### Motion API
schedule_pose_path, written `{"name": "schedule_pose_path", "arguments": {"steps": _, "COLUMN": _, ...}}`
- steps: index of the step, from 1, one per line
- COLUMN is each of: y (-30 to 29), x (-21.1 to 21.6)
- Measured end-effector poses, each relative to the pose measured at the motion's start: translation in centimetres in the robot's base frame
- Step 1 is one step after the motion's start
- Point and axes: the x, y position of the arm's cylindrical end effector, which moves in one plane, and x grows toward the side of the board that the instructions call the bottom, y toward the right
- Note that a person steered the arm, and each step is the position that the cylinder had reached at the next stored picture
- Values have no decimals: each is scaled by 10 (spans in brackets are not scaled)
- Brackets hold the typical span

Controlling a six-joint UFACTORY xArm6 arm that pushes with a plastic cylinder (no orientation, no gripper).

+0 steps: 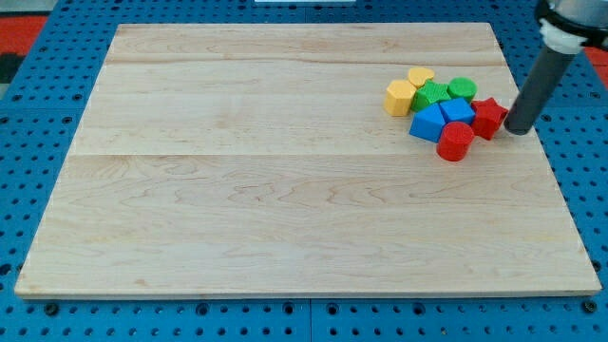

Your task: Nudge red circle a bit up

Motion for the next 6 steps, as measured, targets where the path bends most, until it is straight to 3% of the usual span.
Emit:
{"name": "schedule_pose_path", "arguments": {"steps": 2, "y": -45, "x": 0}}
{"name": "schedule_pose_path", "arguments": {"steps": 5, "y": -10, "x": 49}}
{"name": "schedule_pose_path", "arguments": {"steps": 6, "y": -37, "x": 66}}
